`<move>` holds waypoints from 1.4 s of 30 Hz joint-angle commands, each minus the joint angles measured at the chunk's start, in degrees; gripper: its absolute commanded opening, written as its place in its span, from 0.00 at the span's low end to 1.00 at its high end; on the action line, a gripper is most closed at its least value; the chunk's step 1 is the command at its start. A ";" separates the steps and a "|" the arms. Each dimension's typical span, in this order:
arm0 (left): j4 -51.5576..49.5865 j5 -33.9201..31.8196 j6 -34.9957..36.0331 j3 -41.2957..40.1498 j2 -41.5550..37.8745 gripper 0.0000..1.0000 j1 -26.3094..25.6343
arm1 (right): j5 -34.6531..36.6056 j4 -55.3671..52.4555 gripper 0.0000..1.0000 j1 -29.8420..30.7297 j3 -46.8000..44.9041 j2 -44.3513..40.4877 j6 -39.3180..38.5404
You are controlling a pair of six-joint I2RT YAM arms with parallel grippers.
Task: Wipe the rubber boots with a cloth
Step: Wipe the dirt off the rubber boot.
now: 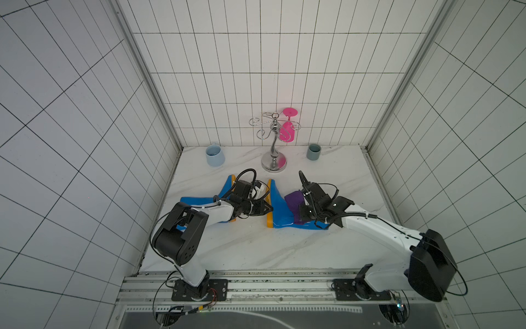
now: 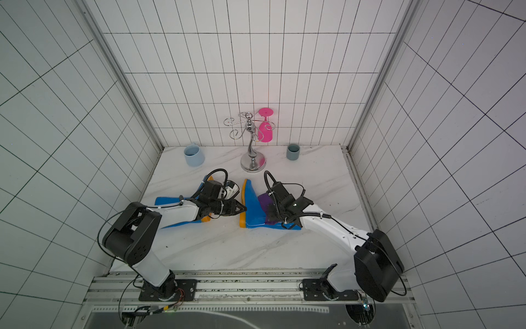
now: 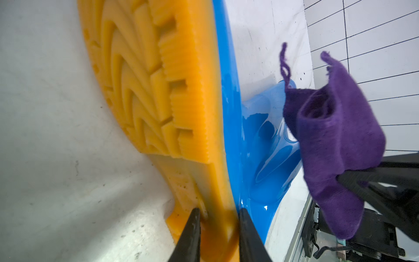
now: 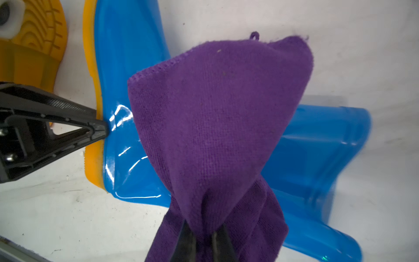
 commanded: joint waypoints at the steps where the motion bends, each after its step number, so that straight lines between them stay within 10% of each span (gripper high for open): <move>1: -6.25 -3.80 1.55 -1.37 3.35 0.07 -0.66 | -3.19 5.05 0.00 2.10 5.18 4.63 -1.54; 42: -9.61 -3.56 3.91 1.26 6.67 0.07 -1.86 | -1.78 7.85 0.00 0.87 21.34 19.28 -13.39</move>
